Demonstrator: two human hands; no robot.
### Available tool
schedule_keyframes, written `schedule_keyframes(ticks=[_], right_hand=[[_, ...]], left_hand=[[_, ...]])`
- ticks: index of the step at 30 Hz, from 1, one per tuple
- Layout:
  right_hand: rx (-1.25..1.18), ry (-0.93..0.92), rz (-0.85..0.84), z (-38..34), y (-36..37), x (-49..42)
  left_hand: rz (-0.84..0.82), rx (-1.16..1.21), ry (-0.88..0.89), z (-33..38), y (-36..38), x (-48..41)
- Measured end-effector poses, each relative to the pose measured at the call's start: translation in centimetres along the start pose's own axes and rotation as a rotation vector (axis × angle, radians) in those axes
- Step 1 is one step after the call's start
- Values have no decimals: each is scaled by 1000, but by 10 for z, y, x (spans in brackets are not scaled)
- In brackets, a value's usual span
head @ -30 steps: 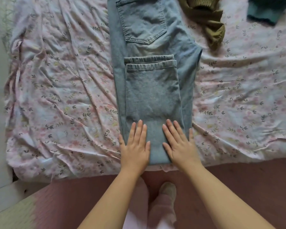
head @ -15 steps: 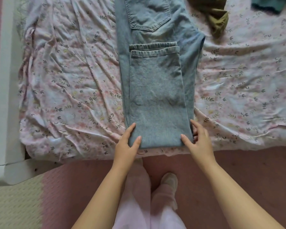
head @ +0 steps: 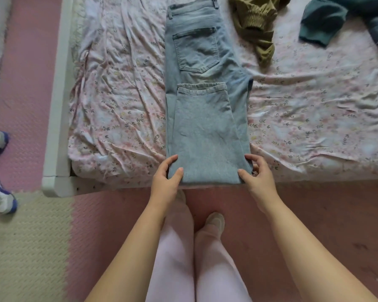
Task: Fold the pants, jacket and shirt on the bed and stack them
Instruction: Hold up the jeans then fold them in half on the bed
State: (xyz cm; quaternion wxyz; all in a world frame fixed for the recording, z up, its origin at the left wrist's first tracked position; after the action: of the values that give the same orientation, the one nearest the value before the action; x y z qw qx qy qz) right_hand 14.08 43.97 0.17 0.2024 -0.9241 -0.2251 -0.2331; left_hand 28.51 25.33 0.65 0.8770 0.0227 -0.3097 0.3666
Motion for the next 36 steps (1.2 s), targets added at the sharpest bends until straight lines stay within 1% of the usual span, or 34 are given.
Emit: schedule_keyframes(ticks=[3, 8, 10, 13, 15, 20, 23, 25, 27, 29, 31, 32, 34, 36], right_hand=[[45, 41, 5, 6, -12, 51], [32, 116, 60, 17, -29, 126], [8, 123, 95, 18, -33, 142], [15, 104, 117, 8, -34, 140], [6, 85, 114, -7, -33, 123], [-46, 5, 91, -70, -21, 53], [-50, -1, -10, -105, -6, 7], [29, 10, -88, -118, 3, -23], [130, -27, -136, -126, 12, -53], [258, -80, -103, -130, 18, -86], [339, -126, -40, -135, 22, -119], [345, -144, -11, -140, 24, -135], [285, -168, -7, -147, 32, -168], [190, -168, -54, -156, 47, -203]], left_hand=[[12, -29, -49, -10, -9, 50], [46, 30, -162, -27, -19, 129], [58, -4, -153, -27, -21, 144], [55, -51, -135, -14, -25, 140], [41, -47, -119, 2, -27, 122], [-6, -90, -6, 62, -31, 62], [-45, -60, 3, 85, -34, 22], [-43, -118, -1, 92, -39, -9], [3, -231, 16, 96, -44, -44], [68, -385, 24, 97, -49, -79], [79, -444, 72, 102, -45, -109], [59, -391, 99, 107, -39, -123], [36, -187, 110, 116, -27, -147], [104, -51, 117, 122, -19, -176]])
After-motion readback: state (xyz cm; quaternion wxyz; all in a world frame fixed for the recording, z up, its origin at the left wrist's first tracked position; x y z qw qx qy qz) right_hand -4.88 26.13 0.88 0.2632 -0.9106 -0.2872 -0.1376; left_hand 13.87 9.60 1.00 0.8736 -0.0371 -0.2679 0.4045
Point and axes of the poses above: each hand's wrist, its own x-axis away from the middle knuckle, its own y-axis out of the palm, z = x × y, the point moved 5 cm from there along -x, towards the middle knuckle, and after that the axes turned 1 degree about z, right-handed, at the moved point
